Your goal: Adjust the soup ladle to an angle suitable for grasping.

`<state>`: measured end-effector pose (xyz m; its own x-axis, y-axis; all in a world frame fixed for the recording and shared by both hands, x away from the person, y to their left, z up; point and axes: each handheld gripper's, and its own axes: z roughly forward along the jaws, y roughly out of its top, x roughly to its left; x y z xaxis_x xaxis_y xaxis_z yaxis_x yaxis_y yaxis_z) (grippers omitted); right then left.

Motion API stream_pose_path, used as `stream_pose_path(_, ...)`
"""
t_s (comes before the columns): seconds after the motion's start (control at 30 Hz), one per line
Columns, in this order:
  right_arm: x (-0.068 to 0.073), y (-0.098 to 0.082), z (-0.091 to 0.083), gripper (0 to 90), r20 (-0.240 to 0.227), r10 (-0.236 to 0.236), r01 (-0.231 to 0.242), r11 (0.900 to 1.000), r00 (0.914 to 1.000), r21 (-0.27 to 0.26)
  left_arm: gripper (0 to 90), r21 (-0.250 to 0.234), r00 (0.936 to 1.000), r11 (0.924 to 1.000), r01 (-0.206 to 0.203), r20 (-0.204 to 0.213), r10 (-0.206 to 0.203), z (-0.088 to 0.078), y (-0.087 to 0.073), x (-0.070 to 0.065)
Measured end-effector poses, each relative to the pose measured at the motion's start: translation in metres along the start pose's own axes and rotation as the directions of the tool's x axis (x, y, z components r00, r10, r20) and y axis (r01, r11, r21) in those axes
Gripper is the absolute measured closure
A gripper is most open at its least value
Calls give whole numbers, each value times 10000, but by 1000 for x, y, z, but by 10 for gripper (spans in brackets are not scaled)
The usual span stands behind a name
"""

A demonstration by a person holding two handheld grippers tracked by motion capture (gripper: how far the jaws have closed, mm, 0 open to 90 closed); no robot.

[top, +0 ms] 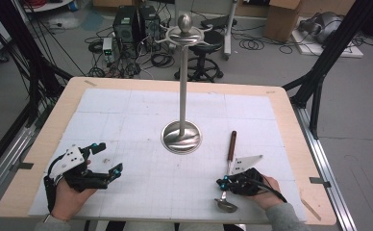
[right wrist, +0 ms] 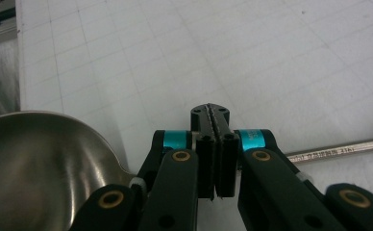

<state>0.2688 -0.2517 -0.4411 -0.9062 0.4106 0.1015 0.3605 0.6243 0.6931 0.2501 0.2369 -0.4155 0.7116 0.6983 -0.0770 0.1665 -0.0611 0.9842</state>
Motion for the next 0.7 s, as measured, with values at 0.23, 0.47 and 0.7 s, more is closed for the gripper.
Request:
stream_pose_path(0.23,-3,-10,-11,899,5,83,-83,10000,10000,23,32,5,10000,10000,17,9,-17,0,0,0)
stream_pose_path(0.47,-6,-18,-20,899,-18,216,-216,9997,9998,103,32,21,10000,10000,2,17,-2,0,0,0)
stream_pose_path(0.7,-10,-27,-28,899,-16,317,-317,9995,9995,57,32,13,10000,10000,13,5,-13,0,0,0)
